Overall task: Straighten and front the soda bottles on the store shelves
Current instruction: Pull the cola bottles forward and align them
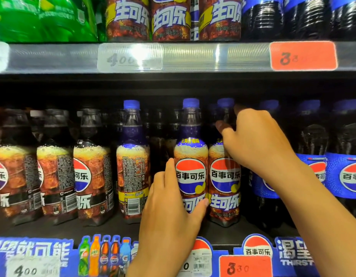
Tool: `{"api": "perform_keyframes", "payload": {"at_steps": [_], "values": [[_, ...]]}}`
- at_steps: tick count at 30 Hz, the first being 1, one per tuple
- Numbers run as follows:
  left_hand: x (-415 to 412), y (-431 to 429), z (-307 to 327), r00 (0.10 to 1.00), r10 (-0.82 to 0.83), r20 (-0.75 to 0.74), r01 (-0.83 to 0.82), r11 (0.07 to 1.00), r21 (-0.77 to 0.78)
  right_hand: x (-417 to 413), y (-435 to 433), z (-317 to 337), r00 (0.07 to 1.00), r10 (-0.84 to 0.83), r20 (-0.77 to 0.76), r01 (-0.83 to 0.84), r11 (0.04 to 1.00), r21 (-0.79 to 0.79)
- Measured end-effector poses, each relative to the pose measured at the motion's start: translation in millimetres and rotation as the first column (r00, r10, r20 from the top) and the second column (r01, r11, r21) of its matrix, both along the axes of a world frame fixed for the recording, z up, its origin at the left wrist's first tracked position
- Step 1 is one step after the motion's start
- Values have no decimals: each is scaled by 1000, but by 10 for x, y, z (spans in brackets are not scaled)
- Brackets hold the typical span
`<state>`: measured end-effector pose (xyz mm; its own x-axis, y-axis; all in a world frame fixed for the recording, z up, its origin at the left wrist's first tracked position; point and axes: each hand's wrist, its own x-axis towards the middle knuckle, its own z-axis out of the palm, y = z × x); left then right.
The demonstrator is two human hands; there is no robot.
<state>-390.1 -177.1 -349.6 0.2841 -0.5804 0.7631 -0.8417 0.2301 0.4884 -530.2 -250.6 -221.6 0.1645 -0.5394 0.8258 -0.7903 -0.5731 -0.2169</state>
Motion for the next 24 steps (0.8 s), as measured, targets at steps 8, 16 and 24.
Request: {"api": "perform_keyframes", "payload": {"at_steps": [8, 16, 24], "values": [[44, 48, 2, 999, 36, -5, -36, 999, 6, 63, 16, 19, 995, 79, 55, -80, 997, 8], [125, 249, 126, 992, 122, 24, -122, 993, -4, 54, 192, -51, 996, -84, 19, 85, 994, -69], [1137, 711, 344, 900, 435, 27, -419, 880, -226, 621, 781, -324, 925, 377, 43, -359, 906, -225]]}}
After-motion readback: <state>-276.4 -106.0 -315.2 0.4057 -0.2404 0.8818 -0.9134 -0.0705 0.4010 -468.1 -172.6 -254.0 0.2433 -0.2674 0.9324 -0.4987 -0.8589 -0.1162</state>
